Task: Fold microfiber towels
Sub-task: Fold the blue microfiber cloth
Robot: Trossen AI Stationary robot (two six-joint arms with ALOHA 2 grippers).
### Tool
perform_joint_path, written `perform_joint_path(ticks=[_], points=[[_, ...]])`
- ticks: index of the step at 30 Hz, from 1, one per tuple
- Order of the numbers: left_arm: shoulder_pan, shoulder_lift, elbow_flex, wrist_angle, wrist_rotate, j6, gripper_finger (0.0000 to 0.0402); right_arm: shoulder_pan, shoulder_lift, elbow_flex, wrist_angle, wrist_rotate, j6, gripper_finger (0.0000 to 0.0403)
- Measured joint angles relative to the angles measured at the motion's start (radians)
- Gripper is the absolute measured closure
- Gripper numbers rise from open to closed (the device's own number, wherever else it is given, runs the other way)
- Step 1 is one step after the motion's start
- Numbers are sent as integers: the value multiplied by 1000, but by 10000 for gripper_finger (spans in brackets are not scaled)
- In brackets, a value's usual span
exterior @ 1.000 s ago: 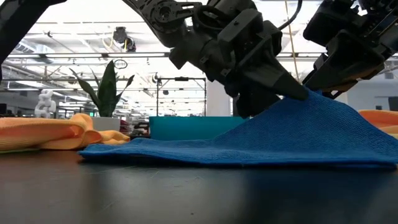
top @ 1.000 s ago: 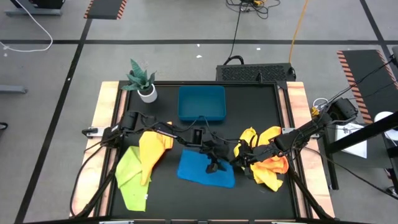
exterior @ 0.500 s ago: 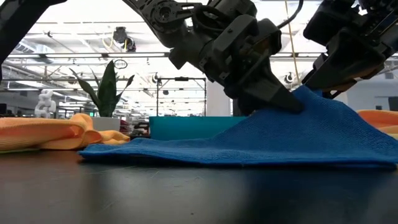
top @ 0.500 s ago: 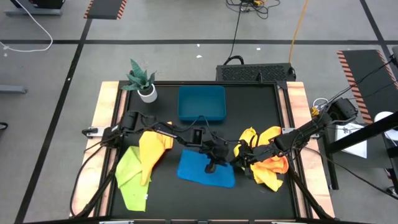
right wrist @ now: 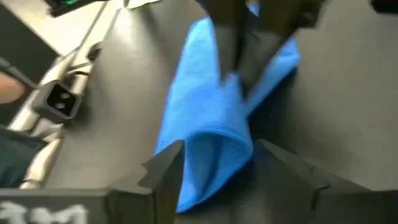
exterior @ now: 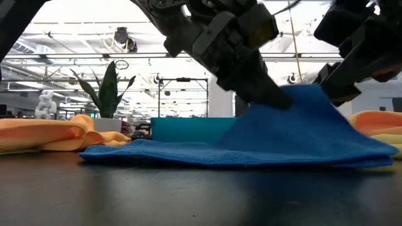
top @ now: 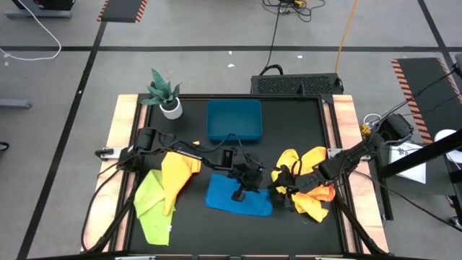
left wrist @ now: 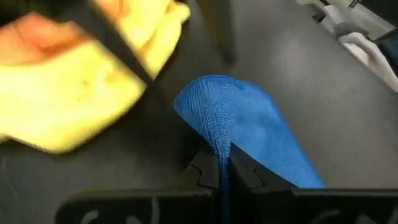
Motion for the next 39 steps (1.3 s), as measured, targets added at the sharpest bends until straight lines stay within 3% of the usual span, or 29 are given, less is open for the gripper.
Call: perform_joint_path(ticks=[9, 15, 19, 23, 29, 34, 39], points=[[-23, -54, 1, -67, -77, 75, 394, 7, 184, -1, 120, 10, 71, 152], [-28, -63, 1, -89, -88, 79, 398, 8, 271, -1, 314, -123, 49, 149], [-28, -63, 1, -103, -111, 82, 392, 21, 278, -6, 332, -167, 40, 149], [-27, -63, 1, -103, -113, 79, 398, 40, 289, -12, 335, -163, 41, 149], [-27, -63, 1, -90, -114, 80, 394, 53, 355, -11, 377, -64, 69, 150], [-27, -63, 1, -87, -114, 75, 393, 52, 425, -11, 456, -56, 80, 178], [-27, -63, 1, -88, -114, 74, 396, 59, 438, -11, 471, -54, 89, 246]])
